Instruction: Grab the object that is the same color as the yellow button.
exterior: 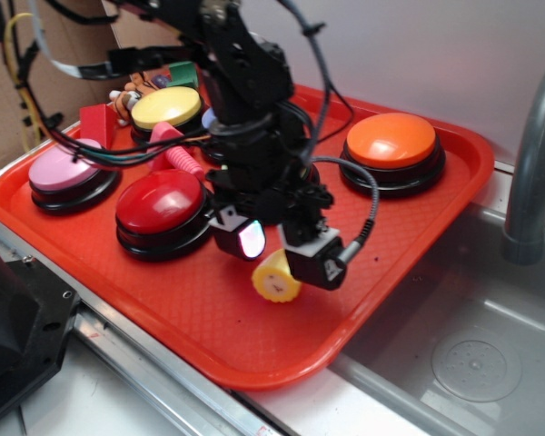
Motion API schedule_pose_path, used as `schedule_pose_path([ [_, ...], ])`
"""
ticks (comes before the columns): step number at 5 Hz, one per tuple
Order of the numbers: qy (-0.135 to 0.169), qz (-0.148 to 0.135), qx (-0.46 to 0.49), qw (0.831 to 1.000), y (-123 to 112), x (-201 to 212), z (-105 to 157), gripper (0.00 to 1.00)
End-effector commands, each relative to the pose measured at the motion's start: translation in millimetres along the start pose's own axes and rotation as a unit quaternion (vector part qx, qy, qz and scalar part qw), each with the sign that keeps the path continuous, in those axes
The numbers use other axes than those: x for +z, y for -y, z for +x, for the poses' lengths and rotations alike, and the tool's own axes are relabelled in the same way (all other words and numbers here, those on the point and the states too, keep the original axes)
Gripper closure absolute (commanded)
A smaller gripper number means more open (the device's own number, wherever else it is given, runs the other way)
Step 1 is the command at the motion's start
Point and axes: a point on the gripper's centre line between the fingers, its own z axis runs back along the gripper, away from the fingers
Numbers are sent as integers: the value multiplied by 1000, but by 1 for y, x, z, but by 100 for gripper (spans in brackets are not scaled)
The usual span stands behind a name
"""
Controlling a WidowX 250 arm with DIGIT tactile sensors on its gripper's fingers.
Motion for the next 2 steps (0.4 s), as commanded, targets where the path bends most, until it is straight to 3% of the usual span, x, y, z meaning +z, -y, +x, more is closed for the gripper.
schedule_pose_path([
  [1, 6, 6, 2, 1000, 11, 3, 5, 2],
  [2, 4, 11, 1, 1000, 14, 3, 5, 91],
])
